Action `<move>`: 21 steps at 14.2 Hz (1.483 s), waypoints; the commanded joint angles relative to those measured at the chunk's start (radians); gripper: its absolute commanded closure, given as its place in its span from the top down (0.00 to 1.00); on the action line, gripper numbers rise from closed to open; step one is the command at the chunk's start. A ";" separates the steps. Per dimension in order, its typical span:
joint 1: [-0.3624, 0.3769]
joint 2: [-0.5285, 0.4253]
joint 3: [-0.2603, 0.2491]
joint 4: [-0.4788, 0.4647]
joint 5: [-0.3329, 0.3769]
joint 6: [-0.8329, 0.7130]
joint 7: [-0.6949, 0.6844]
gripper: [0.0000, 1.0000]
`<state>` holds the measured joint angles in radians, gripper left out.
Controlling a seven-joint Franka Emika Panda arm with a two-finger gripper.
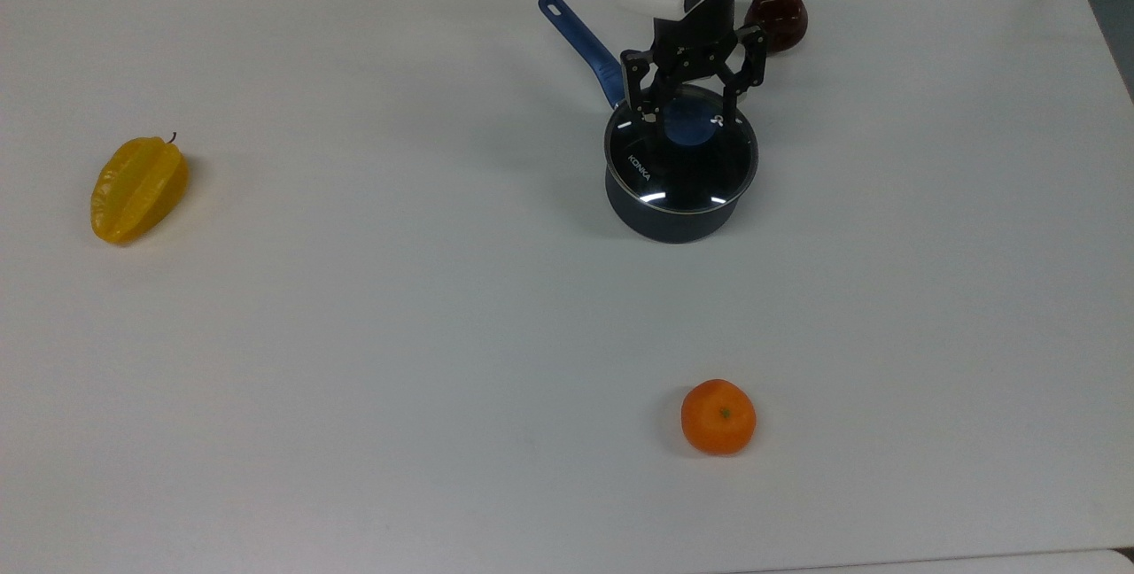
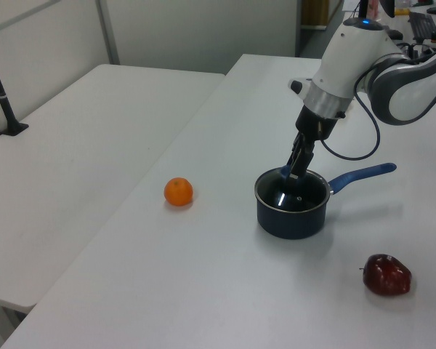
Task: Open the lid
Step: 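Close the gripper on the blue lid knob, then lift the glass lid off the saucepan and carry it aside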
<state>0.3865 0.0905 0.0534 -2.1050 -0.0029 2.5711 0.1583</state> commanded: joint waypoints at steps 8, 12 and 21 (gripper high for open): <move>0.012 -0.032 -0.007 -0.006 -0.014 -0.074 0.029 0.47; 0.014 -0.041 -0.006 0.005 -0.015 -0.109 0.052 0.41; -0.017 -0.081 -0.052 0.186 -0.015 -0.327 0.122 0.41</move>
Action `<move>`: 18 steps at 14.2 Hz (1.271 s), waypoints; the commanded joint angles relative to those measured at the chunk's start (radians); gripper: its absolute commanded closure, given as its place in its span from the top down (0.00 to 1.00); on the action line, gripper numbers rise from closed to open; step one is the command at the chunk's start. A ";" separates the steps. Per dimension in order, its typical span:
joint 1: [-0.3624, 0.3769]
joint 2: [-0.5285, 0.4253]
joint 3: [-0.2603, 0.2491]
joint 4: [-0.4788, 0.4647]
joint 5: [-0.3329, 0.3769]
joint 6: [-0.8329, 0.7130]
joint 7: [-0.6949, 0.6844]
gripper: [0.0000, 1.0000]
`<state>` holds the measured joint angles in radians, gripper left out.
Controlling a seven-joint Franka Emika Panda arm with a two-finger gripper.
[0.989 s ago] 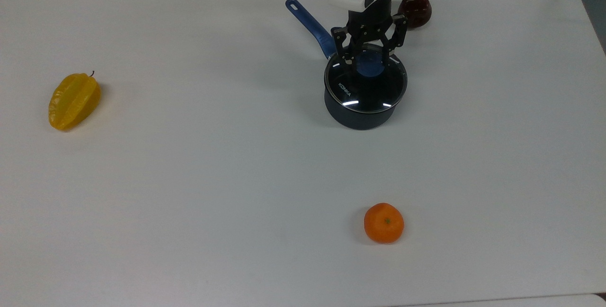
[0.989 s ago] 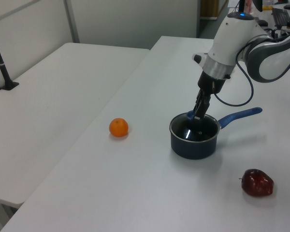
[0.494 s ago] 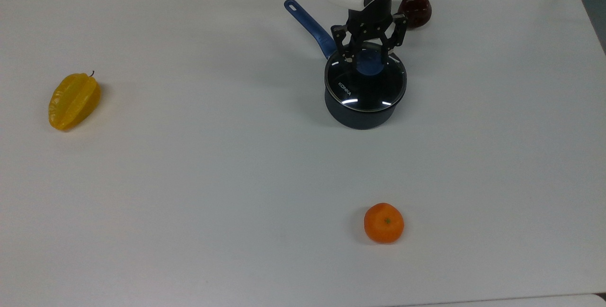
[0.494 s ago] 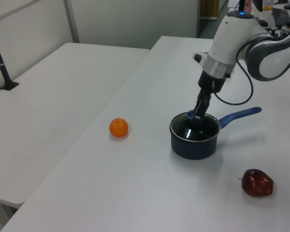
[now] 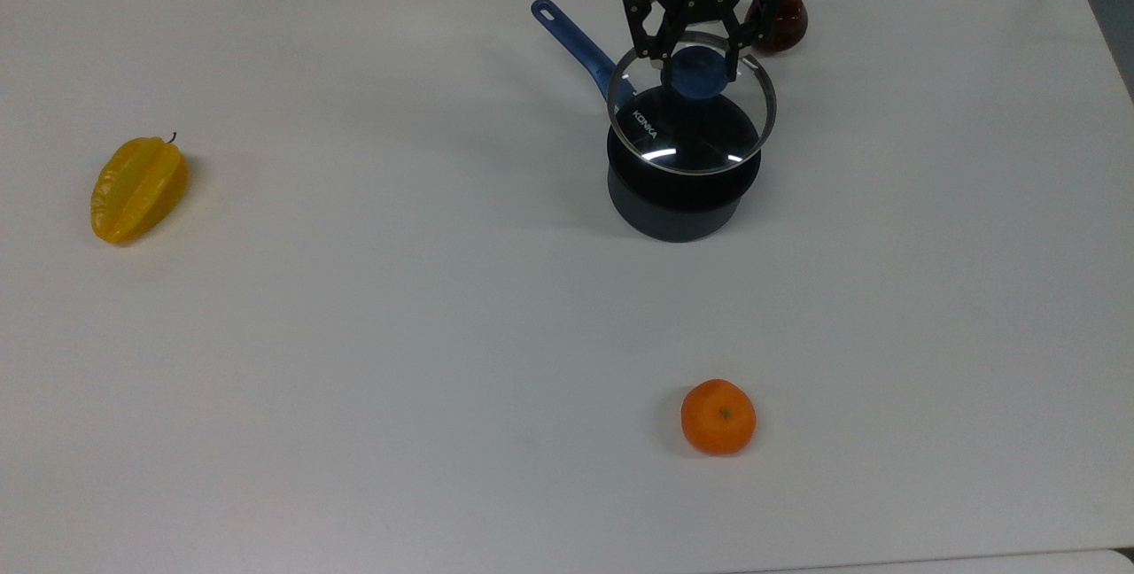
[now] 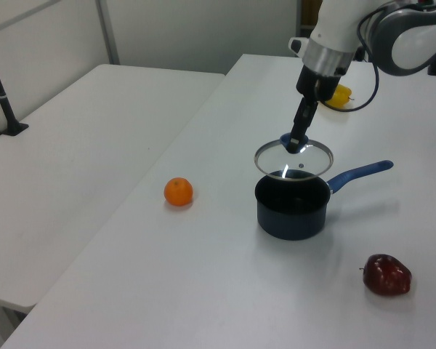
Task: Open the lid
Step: 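Lift the glass lid off the saucepan and carry it aside, then lower the glass lid onto the table beside the saucepan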
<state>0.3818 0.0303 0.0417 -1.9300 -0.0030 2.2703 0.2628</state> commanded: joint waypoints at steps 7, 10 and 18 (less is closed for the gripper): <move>-0.231 -0.018 -0.082 0.009 -0.014 -0.012 -0.100 0.41; -0.319 -0.006 -0.082 -0.064 -0.014 0.018 -0.146 0.41; -0.353 0.088 -0.080 -0.205 -0.015 0.241 -0.181 0.41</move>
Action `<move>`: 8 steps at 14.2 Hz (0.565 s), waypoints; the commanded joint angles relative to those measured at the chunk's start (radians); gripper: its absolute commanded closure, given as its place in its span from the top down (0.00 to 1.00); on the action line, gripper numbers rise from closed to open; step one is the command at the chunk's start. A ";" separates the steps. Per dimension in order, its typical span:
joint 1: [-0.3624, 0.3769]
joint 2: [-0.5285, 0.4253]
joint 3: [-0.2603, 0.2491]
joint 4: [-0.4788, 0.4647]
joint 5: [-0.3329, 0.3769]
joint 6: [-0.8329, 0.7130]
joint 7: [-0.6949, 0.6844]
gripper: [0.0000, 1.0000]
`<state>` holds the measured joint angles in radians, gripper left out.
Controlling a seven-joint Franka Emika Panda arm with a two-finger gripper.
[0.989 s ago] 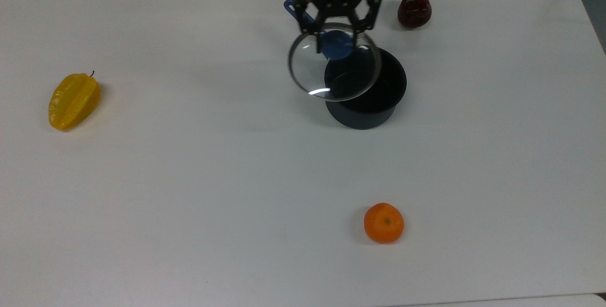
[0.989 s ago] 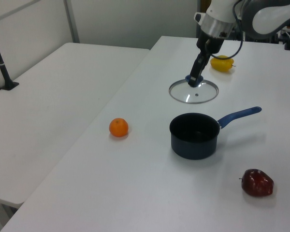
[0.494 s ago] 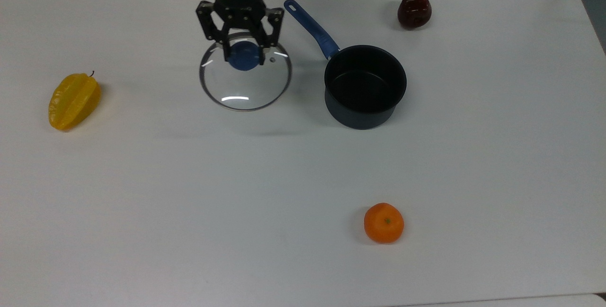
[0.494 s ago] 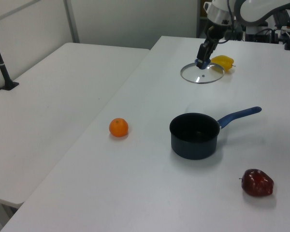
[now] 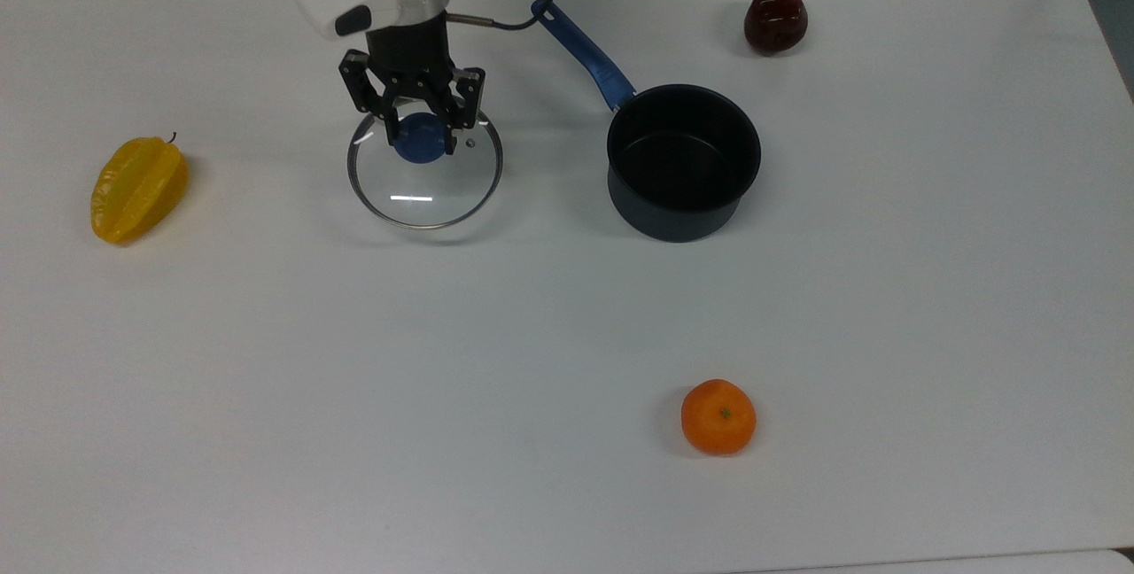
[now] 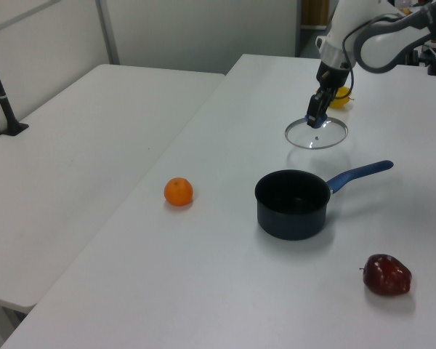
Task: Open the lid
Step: 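Lower the glass lid onto the table beside the saucepan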
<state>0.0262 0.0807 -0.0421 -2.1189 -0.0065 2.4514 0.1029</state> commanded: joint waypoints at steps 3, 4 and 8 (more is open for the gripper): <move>0.003 0.068 0.004 -0.016 -0.012 0.072 -0.034 0.41; 0.003 0.074 0.004 -0.013 -0.012 0.074 -0.035 0.41; 0.003 0.090 0.004 -0.012 -0.013 0.072 -0.043 0.44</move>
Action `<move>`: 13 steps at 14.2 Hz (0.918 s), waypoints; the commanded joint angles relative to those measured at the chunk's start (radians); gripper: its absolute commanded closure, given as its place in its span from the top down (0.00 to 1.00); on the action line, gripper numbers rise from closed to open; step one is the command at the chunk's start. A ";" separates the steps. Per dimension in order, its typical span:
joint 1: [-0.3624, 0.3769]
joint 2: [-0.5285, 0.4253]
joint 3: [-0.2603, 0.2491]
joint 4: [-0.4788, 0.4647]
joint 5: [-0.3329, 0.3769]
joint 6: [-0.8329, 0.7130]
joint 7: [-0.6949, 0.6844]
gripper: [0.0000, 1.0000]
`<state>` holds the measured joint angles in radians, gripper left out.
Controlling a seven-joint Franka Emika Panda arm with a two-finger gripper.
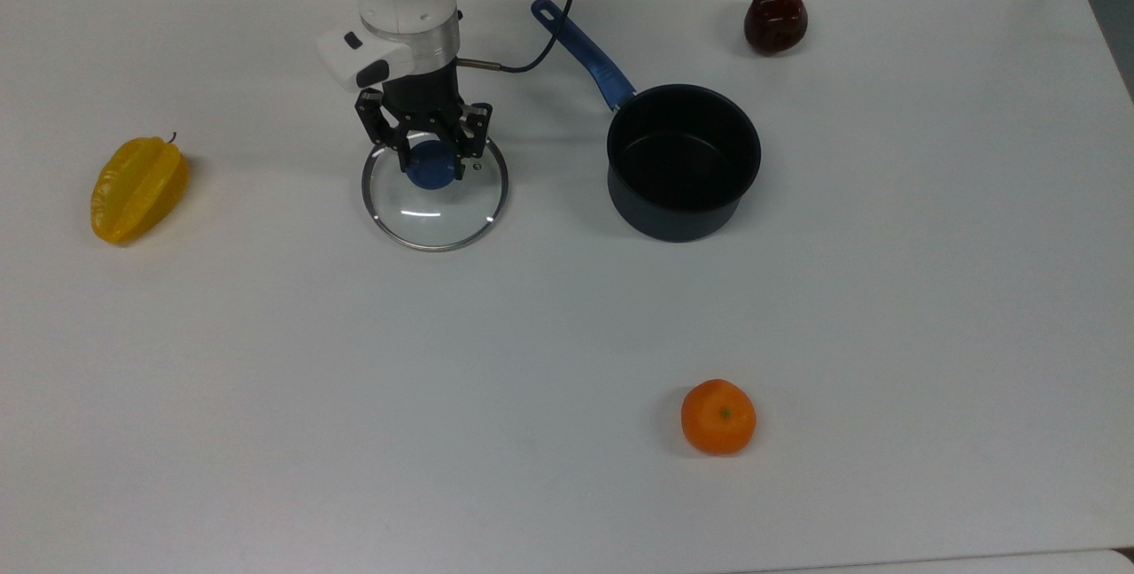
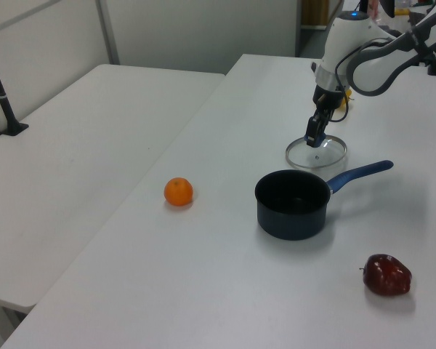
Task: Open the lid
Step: 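Lower the glass lid onto the table beside the saucepan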
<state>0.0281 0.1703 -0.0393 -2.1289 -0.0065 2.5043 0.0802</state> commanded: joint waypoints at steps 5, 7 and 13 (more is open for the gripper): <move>0.003 0.020 0.001 0.000 -0.013 0.004 -0.033 0.47; 0.003 0.020 0.001 0.003 -0.012 0.001 -0.031 0.49; 0.003 0.018 0.001 0.006 -0.012 -0.015 -0.023 1.00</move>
<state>0.0282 0.1889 -0.0392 -2.1281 -0.0066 2.5038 0.0627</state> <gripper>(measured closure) 0.282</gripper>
